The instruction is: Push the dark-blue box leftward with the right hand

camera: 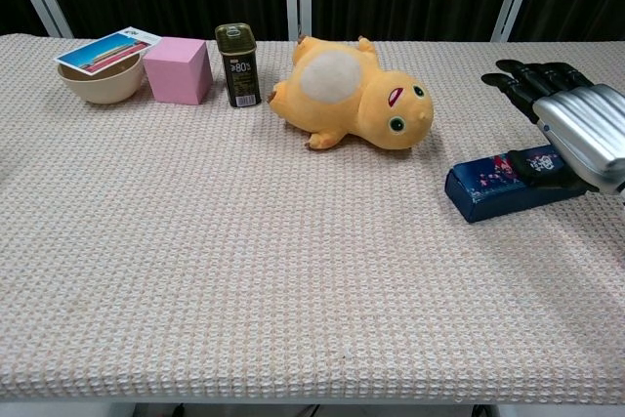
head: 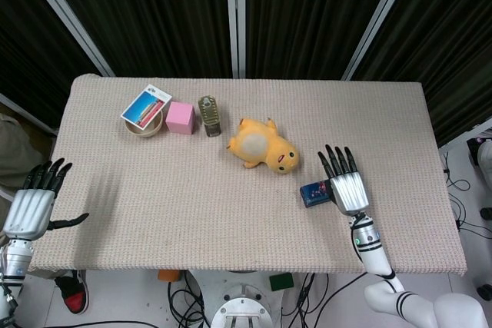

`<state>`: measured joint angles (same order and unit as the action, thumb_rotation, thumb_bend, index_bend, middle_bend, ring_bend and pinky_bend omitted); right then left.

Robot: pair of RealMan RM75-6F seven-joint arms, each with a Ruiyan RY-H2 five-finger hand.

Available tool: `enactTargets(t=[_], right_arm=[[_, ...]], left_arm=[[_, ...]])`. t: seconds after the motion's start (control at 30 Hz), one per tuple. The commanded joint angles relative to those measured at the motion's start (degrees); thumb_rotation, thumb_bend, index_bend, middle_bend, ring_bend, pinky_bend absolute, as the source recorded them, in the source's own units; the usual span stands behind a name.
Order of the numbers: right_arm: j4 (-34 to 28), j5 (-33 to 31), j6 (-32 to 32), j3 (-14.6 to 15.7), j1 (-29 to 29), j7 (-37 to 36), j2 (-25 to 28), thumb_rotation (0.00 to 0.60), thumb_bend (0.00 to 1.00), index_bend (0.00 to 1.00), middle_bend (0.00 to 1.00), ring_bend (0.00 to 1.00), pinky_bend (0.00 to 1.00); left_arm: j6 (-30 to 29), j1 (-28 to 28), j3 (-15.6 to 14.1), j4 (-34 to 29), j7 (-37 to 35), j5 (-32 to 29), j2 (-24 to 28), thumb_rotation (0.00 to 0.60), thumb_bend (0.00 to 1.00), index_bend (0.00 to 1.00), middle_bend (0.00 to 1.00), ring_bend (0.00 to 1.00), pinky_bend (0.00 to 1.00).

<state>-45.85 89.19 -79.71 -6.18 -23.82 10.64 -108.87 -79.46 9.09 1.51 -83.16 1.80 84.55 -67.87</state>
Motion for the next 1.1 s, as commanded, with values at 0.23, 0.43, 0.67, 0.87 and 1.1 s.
enactTargets(t=[0.23, 0.43, 0.67, 0.87, 1.1], right_arm=[[0.4, 0.0, -1.7, -0.2, 0.0, -0.5, 0.0, 0.600, 0.39, 0.00, 0.00, 0.00, 0.00], [-6.3, 2.1, -9.6, -0.1, 2.4, -0.4, 4.7, 0.600, 0.38, 0.00, 0.00, 0.00, 0.00], [-29.6, 4.3, -18.5, 5.1, 11.9, 6.6, 24.0, 0.600, 0.35, 0.00, 0.00, 0.00, 0.00], [-40.4, -0.7, -19.4, 9.8, 20.4, 7.5, 37.6, 0.600, 0.34, 0.00, 0.00, 0.00, 0.00], [-38.0, -6.4, -16.3, 9.7, 24.2, -1.3, 39.8, 0.600, 0.34, 0.00, 0.00, 0.00, 0.00]], left_arm=[[0.3, 0.1, 0.0, 0.0, 0.1, -0.2, 0.0, 0.372, 0.03, 0.07, 0.00, 0.00, 0.07], [-0.5, -0.1, 0.1, -0.4, 0.2, 0.1, 0.1, 0.369, 0.03, 0.07, 0.00, 0.00, 0.07], [-2.0, -0.6, 0.2, -0.9, -0.1, 0.8, 0.1, 0.367, 0.03, 0.07, 0.00, 0.00, 0.07], [-4.9, -1.4, 0.2, -0.3, -0.7, 2.4, -0.6, 0.361, 0.03, 0.07, 0.00, 0.00, 0.07], [-8.4, -2.2, 0.5, 1.2, -1.5, 4.5, -1.5, 0.356, 0.03, 0.07, 0.00, 0.00, 0.07]])
